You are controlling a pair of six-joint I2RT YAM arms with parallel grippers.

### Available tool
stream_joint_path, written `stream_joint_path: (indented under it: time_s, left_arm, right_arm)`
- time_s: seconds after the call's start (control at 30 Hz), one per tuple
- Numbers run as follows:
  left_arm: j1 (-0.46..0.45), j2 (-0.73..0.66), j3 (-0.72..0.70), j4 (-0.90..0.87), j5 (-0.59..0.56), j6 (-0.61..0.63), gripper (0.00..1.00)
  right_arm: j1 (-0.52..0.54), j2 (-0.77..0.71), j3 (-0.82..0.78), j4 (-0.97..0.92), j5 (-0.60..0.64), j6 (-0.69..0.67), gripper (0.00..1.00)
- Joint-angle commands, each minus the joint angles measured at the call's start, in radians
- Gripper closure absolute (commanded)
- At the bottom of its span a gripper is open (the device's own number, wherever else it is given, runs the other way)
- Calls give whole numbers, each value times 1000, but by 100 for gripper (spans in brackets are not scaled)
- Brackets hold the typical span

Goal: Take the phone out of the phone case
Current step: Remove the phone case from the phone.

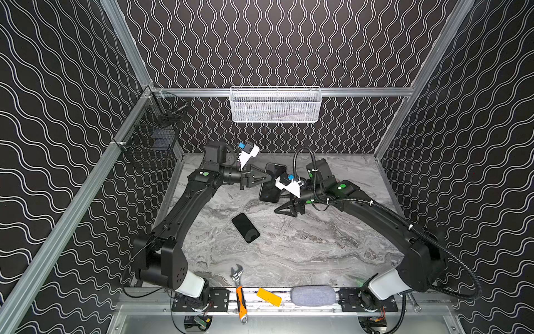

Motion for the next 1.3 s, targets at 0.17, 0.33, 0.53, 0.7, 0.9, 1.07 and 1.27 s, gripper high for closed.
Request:
stream_joint_path:
  time_s: [0.17, 0.33, 0.53, 0.7, 0.9, 1.07, 1.27]
  left_arm:
    - [-12, -7, 3, 35, 40, 24, 100]
    - [-17, -3, 10, 16, 42, 30, 100]
    - [-24, 5, 27, -32, 40, 65, 100]
    - [-29, 12, 37, -45, 40, 68, 100]
    - [-30, 20, 39, -46, 57, 64, 100]
    - [-32, 17, 33, -47, 71, 70, 100]
    - [-33, 21, 29, -48, 101, 64, 100]
  right_arm:
    - [6, -13, -12, 6, 22, -14, 46]
    - [7, -15, -10, 6, 21, -11, 56]
    - [7, -21, -17, 23, 15, 0, 69]
    - [9, -23, -20, 21, 16, 0, 81]
    - [12, -60, -62, 74, 31, 16, 90]
    - [18, -108, -109, 137, 54, 16, 93]
    - [36, -147, -141, 163, 95, -30, 94]
